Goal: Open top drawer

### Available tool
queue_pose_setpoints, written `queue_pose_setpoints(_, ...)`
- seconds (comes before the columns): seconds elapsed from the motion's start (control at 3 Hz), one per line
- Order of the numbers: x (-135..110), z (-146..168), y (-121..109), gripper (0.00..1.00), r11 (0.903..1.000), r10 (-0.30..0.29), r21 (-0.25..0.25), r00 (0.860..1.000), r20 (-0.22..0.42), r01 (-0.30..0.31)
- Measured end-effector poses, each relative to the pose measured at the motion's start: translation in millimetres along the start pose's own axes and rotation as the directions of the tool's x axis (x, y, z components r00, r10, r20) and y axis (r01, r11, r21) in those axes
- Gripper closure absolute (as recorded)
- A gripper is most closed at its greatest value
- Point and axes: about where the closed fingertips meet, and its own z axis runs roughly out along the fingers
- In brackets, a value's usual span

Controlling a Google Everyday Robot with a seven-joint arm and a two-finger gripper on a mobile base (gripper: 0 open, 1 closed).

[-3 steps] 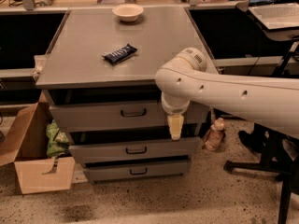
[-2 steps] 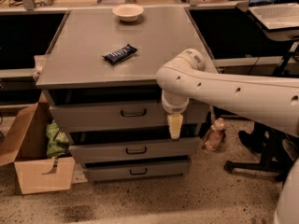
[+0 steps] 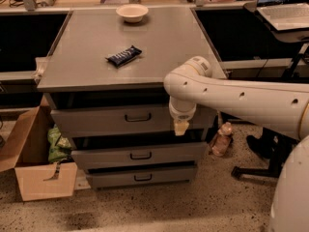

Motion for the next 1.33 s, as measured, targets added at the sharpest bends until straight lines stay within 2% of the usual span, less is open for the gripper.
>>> queue_pose_setpoints(0.33,-4.3,-5.5,8.2,0.63,0.9999,-0.009,-0.006,1.000,-0.001,0.009)
queue_pose_setpoints(0.67,-4.3,-10.4,6.9,0.86,0.9999,-0.009,-0.006,1.000,-0.001,0.009)
queue_pose_setpoints(1.0,-15.1,-23.6,25.9,1.00,0.9990,-0.032,-0.030,0.998,0.048,0.033)
queue_pose_setpoints(1.33,-10.9,-23.5,27.0,0.74,0.9990,-0.032,-0.030,0.998,0.048,0.033)
